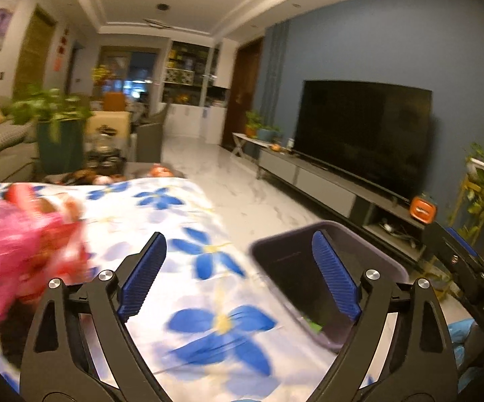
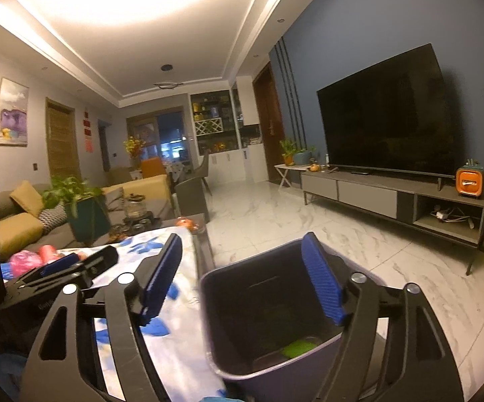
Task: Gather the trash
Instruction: 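Grasp the pink plastic bag with the left tool while the right tool grasps a red-printed bag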
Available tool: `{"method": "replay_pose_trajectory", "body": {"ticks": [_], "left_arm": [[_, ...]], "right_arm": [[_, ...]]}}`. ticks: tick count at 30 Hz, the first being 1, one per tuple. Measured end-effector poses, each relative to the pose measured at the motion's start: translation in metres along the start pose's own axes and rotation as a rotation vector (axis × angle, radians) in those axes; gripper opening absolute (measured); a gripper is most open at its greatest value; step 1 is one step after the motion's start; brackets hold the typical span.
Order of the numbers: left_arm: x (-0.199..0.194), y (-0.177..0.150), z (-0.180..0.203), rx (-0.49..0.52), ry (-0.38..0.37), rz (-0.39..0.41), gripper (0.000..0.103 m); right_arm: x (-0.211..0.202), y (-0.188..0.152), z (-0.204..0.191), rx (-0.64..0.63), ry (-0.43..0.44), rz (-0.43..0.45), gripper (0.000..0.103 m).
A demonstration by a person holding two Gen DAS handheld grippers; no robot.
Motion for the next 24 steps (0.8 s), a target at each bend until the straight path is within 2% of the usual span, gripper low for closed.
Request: {"method": "replay_pose_trajectory", "body": {"ticks": [10,15,19,24], "left_arm": [[-0.08,-0.027,-0.09,-0.037,0.272,-0.008,0.09],[-0.106,-0.039,-0.13,-0.077,0.346,-0.038,0.09],[-0.12,-0.044,-0.143,-0.079,0.38,-0.043,0.09],[-0.128,-0.049,-0.151,-0.073,0.398,-0.048,0.09]], "right_arm": [[-0.018,-0.021,-0.053,-0.017,0.114,-0.042,0.075],[-0.016,-0.038,-0.086,-0.013,0.164,-0.081,0.075],[-0.012,-0.055,-0.112,-0.013,0.2,-0.117,0.075],[-0.001,-0.072,-0.133,-0.035,0.203,-0.157,0.075]]}}
Point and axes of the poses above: each gripper's, at about its wrist camera, not at the fingertips, and x roughly the way its jaws point, z to its right, y to its top, the point moved 6 cm from there along x, roughly the way its jaws point, and after that the axes turned 10 degrees about x, right-handed, at the moved point
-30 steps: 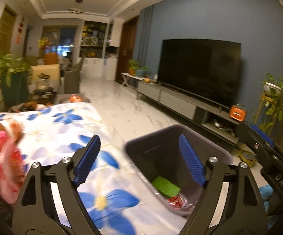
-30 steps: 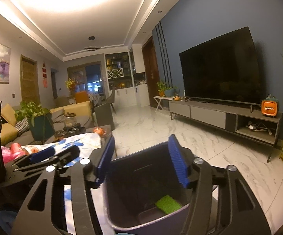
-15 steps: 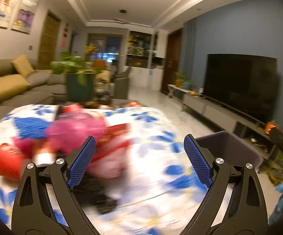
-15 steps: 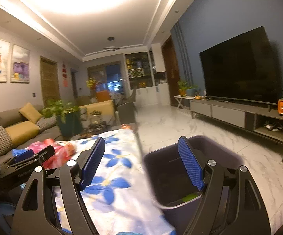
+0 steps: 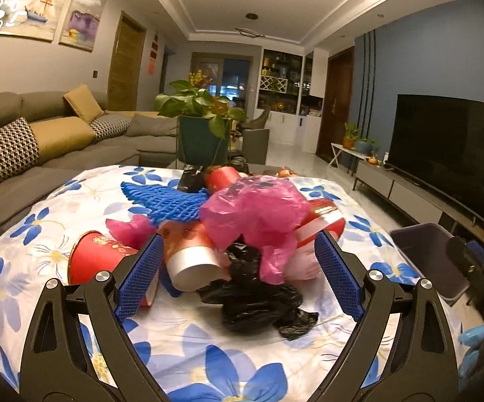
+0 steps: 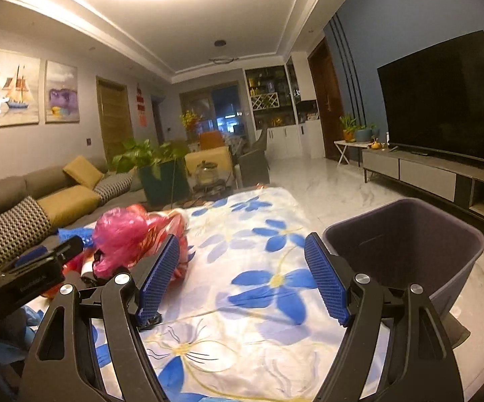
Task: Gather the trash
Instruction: 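Grasp the pink plastic bag with the left tool while the right tool grasps a red-printed bag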
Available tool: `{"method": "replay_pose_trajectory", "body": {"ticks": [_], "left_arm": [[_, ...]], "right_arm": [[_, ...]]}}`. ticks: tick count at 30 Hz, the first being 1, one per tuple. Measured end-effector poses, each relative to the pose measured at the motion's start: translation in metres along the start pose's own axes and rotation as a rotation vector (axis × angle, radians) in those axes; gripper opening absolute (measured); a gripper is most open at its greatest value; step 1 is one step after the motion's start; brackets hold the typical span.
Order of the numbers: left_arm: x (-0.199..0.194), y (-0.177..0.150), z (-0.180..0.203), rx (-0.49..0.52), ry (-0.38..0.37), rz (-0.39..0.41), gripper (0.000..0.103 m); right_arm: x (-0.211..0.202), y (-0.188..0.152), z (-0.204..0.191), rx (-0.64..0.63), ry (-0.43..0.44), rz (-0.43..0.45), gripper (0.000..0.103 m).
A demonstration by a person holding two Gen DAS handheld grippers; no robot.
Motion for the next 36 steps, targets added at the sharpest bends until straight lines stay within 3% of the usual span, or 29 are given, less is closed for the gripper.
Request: {"method": "replay_pose_trajectory", "body": {"ticks": [11,13,18,21,23,29,36], "left_arm": [[0.039,0.024,0.015,0.031,-0.025,0.007,0.086],[0.05,0.028,0.02,0.038,-0.046,-0.011,0.075],[0.075,0.023,0.024,0.028,-0.106,-0.075,0.032],[0.077,0.019,0.021,0.014,-0.119,-0.08,0.013],[0.075,0.017,0.019,0.004,-0.125,-0.077,0.007],[0.049,0.023,-0.006,-0.093,-0.144,-0.013,0.005],[0.012,0.039,-0.044,-0.175,-0.107,0.073,0.005]], "right_arm": [[0.025,-0.008,-0.015,-0.002,-0.015,-0.04,0.075],[0.028,-0.008,-0.017,-0.012,-0.012,-0.045,0.075],[0.037,-0.009,-0.027,-0.043,0.002,-0.055,0.075],[0.043,-0.011,-0.033,-0.051,0.019,-0.072,0.075],[0.048,-0.013,-0.04,-0.057,0.031,-0.082,0.075],[0.062,-0.02,-0.061,-0.07,0.077,-0.115,0.072],[0.079,-0.023,-0.081,-0.088,0.115,-0.15,0.062]]}}
Point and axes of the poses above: each gripper's, at about its wrist camera, not at the fingertips, and x roughly the way its jaws point, z to its right, y to its top, the point moved 6 cm from there along x, roughly the way its jaws point, and after that the axes turned 10 degrees about x, right-handed, at the moved point
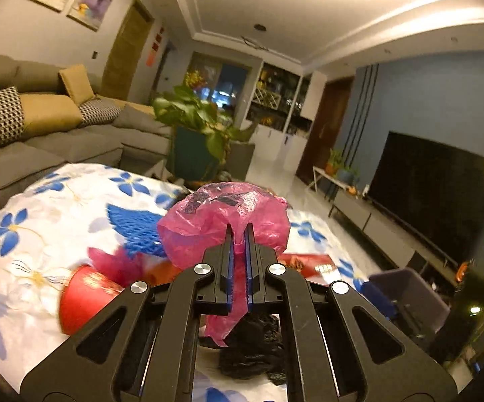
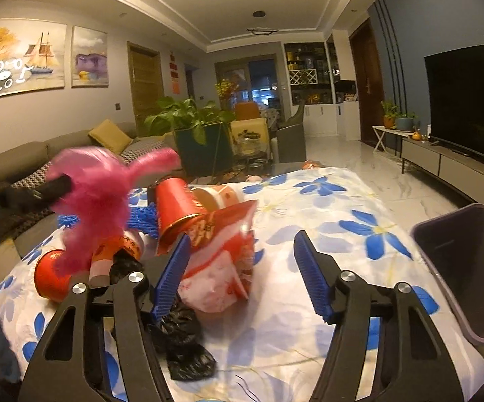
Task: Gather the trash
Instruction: 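Grasp the pink plastic bag with the left tool while the right tool grasps a red-printed bag, then carry both bags over the grey bin and open both tools to release them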
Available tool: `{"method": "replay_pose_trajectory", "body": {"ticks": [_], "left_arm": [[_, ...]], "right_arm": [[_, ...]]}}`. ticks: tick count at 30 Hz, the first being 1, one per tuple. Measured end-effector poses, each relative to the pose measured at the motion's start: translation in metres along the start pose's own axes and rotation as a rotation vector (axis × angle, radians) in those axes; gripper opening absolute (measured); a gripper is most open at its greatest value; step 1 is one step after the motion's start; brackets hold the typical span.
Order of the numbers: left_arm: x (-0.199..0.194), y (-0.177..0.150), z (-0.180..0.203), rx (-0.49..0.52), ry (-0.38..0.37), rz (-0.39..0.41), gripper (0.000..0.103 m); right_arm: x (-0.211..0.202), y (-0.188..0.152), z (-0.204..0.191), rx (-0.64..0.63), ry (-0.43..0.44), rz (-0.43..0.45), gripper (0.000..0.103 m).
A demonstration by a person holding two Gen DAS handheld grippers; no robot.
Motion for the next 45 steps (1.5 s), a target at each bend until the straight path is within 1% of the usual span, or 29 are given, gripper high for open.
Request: {"method": "replay_pose_trajectory", "body": {"ticks": [3,5,6,9,11,13,14,18,25,32,39,45], "left_arm": [[-0.01,0.005,-0.009,0.005,0.033,0.025,0.005],[-0.013,0.004,-0.012,0.017,0.052,0.028,0.005],[-0.013,0.003,-0.012,0.024,0.059,0.023,0.005],[-0.012,-0.003,-0.013,0.022,0.053,0.001,0.005],[-0.013,-0.005,-0.014,0.02,0.05,-0.003,0.005],[-0.014,-0.006,-0.015,0.019,0.046,-0.008,0.005],[-0.015,-0.006,-0.016,0.018,0.046,-0.01,0.005],[-0.018,-0.006,-0.018,0.015,0.049,-0.015,0.005],[-0.022,-0.006,-0.006,0.014,0.038,-0.015,0.005],[-0.026,-0.005,0.015,0.062,0.022,-0.019,0.005],[-0.027,-0.004,0.039,0.093,-0.019,-0.023,0.005],[-0.025,0.0,0.074,0.145,-0.07,-0.003,0.005]], "right_arm": [[0.01,-0.002,-0.003,0.001,0.004,-0.03,0.053],[0.017,-0.004,-0.006,-0.004,0.007,-0.051,0.044],[0.018,-0.005,-0.008,-0.007,0.01,-0.057,0.042],[0.023,-0.007,-0.013,-0.025,0.019,-0.079,0.029],[0.024,-0.008,-0.015,-0.037,0.029,-0.086,0.017],[0.022,-0.009,-0.017,-0.045,0.04,-0.089,0.008],[0.02,-0.009,-0.018,-0.049,0.045,-0.088,0.006],[0.003,-0.005,-0.017,-0.059,0.045,-0.05,0.004],[-0.046,0.015,-0.006,-0.079,0.018,0.077,0.004],[-0.083,0.028,0.019,-0.035,-0.029,0.149,0.004],[-0.112,0.038,0.042,-0.012,-0.074,0.209,0.004],[-0.134,0.044,0.062,0.006,-0.116,0.252,0.004]]}}
Point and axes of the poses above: each gripper's, at about its wrist camera, not at the fingertips, and x roughly the way its jaws point, z to its right, y to its top, the point moved 6 cm from there along x, roughly the way its jaws point, and after that the axes turned 10 degrees about x, right-handed, at the moved point
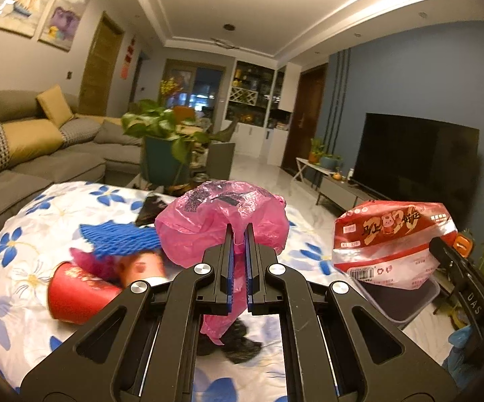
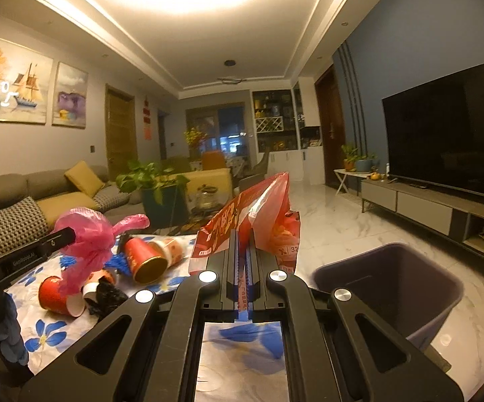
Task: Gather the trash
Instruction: 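Carry both bags over the grey bin and open both tools to release them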
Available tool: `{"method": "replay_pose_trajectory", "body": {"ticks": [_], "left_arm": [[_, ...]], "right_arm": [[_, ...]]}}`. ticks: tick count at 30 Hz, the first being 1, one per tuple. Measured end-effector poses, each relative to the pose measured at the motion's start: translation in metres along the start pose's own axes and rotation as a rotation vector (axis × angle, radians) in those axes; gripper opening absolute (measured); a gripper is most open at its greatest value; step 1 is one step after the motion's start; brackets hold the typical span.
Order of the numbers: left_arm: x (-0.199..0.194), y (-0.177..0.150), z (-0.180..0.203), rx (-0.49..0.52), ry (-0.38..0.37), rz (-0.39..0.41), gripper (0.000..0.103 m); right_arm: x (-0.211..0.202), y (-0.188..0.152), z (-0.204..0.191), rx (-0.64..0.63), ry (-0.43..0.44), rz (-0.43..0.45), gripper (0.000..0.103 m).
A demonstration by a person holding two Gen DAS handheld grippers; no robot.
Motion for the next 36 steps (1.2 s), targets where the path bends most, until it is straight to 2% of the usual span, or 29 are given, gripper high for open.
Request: {"method": "replay_pose_trajectory", "body": {"ticks": [4,9,24,30,36], "left_arm": [[0.007,0.003,0.025,0.034,-0.04,0.008,0.005],[0.023,0.009,0.068,0.076,-0.125,0.015,0.005],[0.084,0.012,0.173,0.114,-0.325,0.026,0.005],[0.101,0.004,0.204,0.111,-0.381,0.018,0.005],[0.116,-0.006,0.221,0.119,-0.397,0.01,0.005]], "right_arm": [[-0.008,0.007,0.017,0.004,-0.043,0.032,0.004],[-0.016,0.014,0.041,0.02,-0.1,0.061,0.004],[-0.031,0.027,0.117,0.049,-0.296,0.136,0.004],[-0.028,0.026,0.133,0.057,-0.35,0.152,0.004],[-0.017,0.02,0.14,0.055,-0.379,0.146,0.004]]}}
Point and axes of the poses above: each gripper's, at about its wrist camera, not at the fingertips, and x roughly the way its jaws point, z to its right, y to its top, the point moved 6 cm from there along x, roughly the way its jaws point, and after that the axes turned 10 degrees about x, right-handed, at the moved point
